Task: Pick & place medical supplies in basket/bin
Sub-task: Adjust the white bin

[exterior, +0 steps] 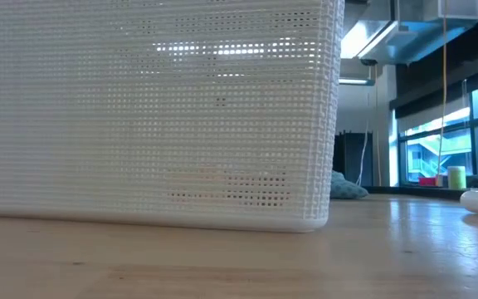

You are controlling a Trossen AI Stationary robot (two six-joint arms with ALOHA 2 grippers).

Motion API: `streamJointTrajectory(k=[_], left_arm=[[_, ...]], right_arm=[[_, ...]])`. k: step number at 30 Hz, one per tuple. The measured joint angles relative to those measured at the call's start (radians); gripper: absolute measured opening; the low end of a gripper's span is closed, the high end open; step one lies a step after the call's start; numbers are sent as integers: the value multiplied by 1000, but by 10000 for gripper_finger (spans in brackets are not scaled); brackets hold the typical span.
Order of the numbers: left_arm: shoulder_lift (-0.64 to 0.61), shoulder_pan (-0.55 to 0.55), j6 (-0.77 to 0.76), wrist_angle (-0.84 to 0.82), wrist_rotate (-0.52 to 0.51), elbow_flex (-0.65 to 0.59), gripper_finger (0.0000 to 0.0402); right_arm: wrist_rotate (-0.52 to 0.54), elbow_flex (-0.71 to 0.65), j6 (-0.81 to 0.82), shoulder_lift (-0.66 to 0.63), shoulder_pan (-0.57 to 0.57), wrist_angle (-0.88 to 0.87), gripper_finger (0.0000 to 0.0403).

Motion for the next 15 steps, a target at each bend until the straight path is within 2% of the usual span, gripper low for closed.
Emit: streamJointTrajectory(k=[3,8,12,15], left_arm=[[0,2,-47,-92,27,8,198],[-15,24,-70,-92,61,-7,165],[-16,42,-60,-91,107,-17,126],[-18,45,4,-91,198,-17,84]], right_arm=[[0,0,0,0,0,-43,259],[0,0,27,0,0,-94,259],[0,0,28,0,0,-106,259],[0,0,27,0,0,-106,259]])
